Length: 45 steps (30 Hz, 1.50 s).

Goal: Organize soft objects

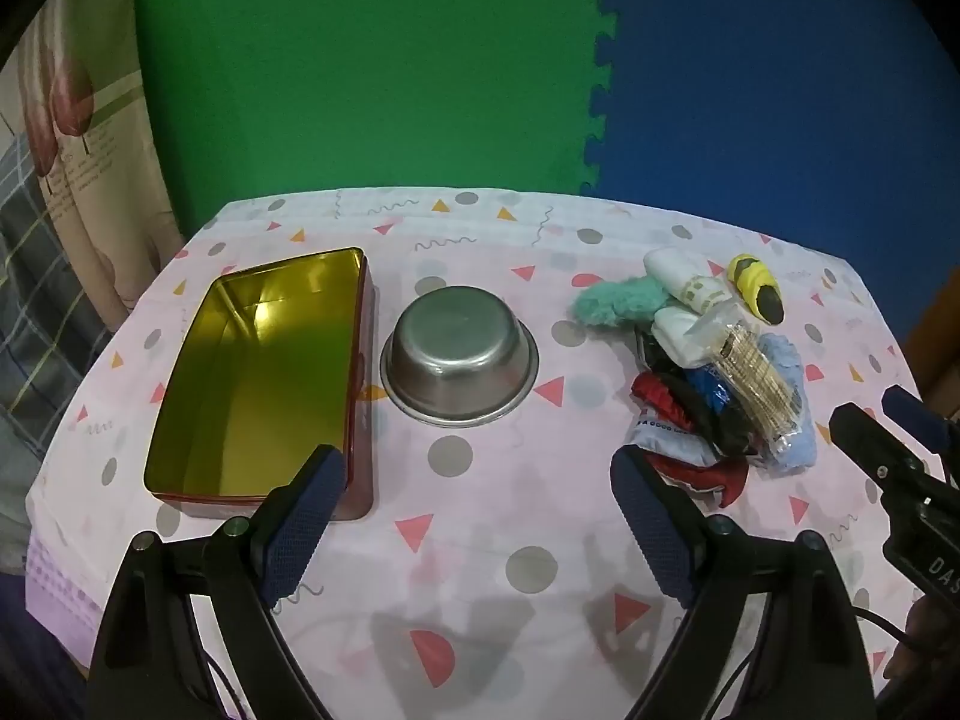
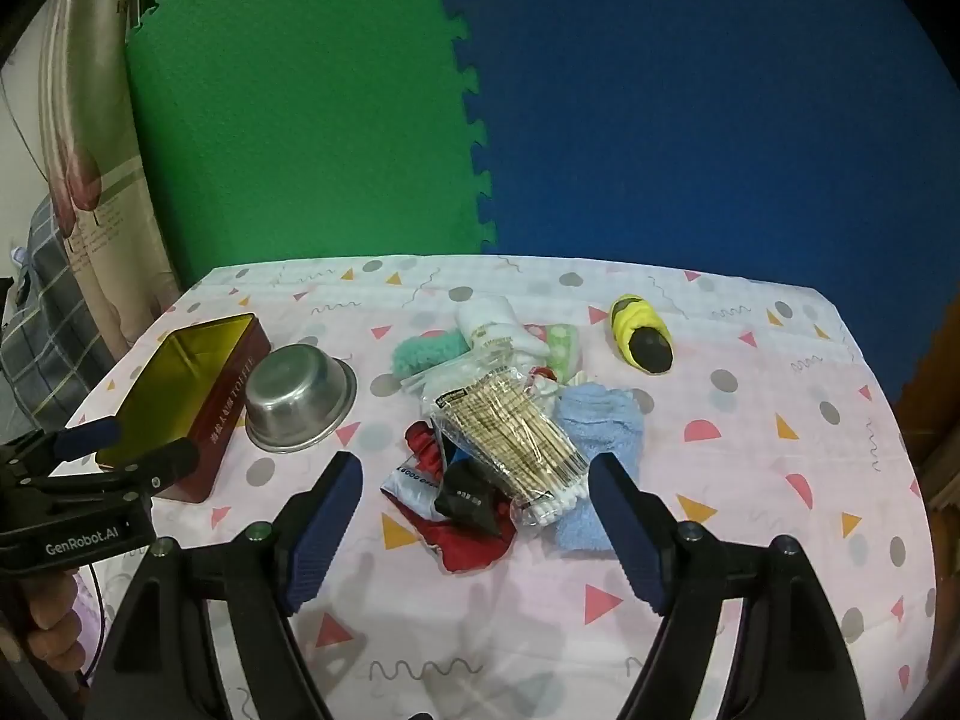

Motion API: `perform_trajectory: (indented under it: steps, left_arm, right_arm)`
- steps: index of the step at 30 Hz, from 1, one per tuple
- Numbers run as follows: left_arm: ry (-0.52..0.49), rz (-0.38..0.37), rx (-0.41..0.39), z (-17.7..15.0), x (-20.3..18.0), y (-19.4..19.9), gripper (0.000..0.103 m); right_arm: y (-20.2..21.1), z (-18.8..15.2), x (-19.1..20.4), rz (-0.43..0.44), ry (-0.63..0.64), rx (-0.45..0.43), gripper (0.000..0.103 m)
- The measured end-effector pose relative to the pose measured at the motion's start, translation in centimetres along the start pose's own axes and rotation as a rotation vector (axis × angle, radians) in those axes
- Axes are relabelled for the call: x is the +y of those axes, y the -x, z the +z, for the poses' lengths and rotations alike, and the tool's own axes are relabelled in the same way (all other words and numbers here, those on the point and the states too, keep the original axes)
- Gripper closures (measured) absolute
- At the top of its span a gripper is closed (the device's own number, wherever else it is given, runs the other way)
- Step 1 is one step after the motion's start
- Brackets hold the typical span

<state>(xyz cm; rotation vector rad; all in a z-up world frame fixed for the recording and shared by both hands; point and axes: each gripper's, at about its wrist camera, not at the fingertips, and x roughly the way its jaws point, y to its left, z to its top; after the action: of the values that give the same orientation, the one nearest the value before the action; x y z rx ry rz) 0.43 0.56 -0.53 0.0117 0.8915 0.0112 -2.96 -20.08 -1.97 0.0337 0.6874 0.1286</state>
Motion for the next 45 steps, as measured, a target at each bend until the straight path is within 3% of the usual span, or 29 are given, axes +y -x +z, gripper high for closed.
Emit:
perform_trajectory:
  steps: [45]
  left_arm:
    - [-0.008,0.004,0.014,-0.7,-0.2,-1.0,0.015]
  right_arm:
    - [-0.5,-0.1,0.2,-0.003,0.001,0.013,0.023]
